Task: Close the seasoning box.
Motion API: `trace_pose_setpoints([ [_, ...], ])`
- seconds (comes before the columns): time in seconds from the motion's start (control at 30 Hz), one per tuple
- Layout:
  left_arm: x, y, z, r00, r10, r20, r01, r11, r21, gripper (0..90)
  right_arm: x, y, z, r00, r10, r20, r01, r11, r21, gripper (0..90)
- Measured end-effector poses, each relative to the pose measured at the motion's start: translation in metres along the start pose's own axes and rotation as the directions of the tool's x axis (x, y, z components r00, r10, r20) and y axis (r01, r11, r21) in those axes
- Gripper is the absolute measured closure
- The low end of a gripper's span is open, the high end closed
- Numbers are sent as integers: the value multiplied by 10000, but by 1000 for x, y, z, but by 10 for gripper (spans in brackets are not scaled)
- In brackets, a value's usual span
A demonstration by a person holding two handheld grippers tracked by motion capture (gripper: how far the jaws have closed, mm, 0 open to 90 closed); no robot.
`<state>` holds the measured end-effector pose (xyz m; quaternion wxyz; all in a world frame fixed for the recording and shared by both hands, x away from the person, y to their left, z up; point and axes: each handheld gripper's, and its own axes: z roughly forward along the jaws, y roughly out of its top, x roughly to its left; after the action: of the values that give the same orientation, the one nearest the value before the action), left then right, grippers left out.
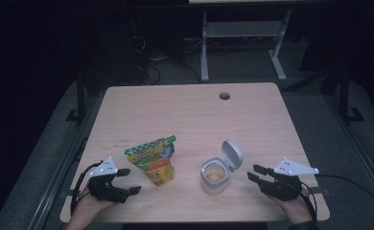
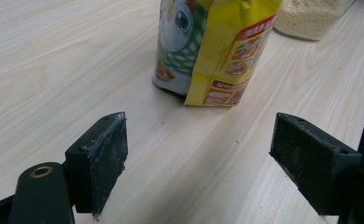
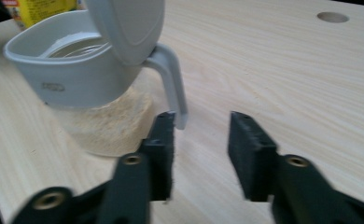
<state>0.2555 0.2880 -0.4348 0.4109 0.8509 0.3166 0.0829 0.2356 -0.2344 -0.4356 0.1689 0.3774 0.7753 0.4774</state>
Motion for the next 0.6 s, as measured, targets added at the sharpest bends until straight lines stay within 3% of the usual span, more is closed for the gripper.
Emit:
trace_pose_setpoints([
  [0.17, 2, -3, 1, 9999, -139, -1, 139, 9999, -78, 181, -5, 7, 4, 9999, 114, 64, -114, 9999, -118, 897],
  [0.6, 3, -5, 5, 9998, -129, 118, 129, 9999, 29, 171, 5, 35, 11, 9969, -161, -774, 87, 9955, -942, 899],
])
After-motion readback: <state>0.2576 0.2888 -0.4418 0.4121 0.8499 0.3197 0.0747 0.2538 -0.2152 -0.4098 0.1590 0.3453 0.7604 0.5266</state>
